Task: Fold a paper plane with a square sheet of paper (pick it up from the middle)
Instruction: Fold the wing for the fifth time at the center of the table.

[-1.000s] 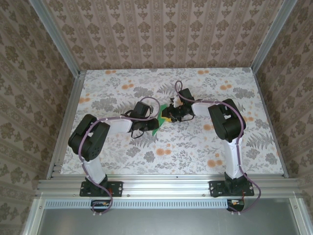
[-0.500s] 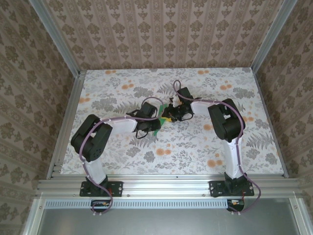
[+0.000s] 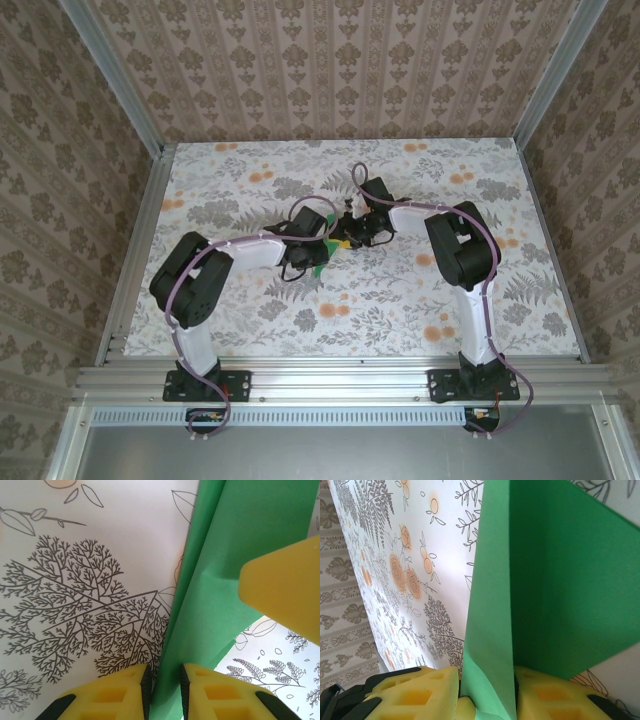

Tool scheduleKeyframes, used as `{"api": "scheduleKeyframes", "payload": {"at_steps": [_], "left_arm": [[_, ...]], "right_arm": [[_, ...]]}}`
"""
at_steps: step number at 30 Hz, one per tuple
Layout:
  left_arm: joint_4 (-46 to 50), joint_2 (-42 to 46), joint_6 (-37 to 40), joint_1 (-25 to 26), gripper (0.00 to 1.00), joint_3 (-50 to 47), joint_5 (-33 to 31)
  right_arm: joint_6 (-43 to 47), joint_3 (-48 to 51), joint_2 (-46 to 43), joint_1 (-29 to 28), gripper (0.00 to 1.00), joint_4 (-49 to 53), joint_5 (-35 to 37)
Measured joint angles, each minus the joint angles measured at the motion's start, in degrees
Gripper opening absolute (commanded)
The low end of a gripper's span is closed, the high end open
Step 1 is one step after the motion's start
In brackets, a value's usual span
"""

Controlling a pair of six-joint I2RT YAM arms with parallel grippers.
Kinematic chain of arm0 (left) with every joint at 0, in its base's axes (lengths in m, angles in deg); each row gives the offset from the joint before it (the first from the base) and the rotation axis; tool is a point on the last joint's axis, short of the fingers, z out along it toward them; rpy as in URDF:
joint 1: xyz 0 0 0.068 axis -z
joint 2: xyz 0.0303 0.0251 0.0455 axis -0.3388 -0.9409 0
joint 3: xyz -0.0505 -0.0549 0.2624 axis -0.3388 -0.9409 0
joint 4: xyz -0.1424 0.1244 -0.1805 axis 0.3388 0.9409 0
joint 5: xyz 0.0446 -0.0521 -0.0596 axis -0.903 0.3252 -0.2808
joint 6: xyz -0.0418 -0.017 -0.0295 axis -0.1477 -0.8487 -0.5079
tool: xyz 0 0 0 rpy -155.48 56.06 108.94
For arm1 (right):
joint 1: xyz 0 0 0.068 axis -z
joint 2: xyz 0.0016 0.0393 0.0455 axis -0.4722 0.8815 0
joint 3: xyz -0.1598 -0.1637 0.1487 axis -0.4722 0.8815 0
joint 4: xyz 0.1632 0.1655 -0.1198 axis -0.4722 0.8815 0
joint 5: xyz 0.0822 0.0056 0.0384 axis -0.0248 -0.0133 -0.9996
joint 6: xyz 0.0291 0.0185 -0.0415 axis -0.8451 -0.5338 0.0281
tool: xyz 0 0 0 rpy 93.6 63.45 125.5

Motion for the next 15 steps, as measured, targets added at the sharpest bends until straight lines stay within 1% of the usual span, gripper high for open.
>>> {"api": "scheduleKeyframes", "payload": {"at_steps": [7, 13, 15], "left_arm": [[0.2, 0.0, -1.6, 0.2, 0.26, 0.0, -0.5], [0.4, 0.0, -3.3, 0.2, 0.25, 0.1, -0.5], [0.4, 0.0, -3.8, 0.2, 0.26, 0.1, -0.5]], "right_arm": [[1.0, 1.1, -1.1, 0.1, 0.31, -0.3, 1.2], [2.3, 2.2, -1.5, 0.0, 0.25, -0.4, 1.7], [2.8, 2.2, -1.5, -0.3, 0.21, -0.4, 1.8]]}}
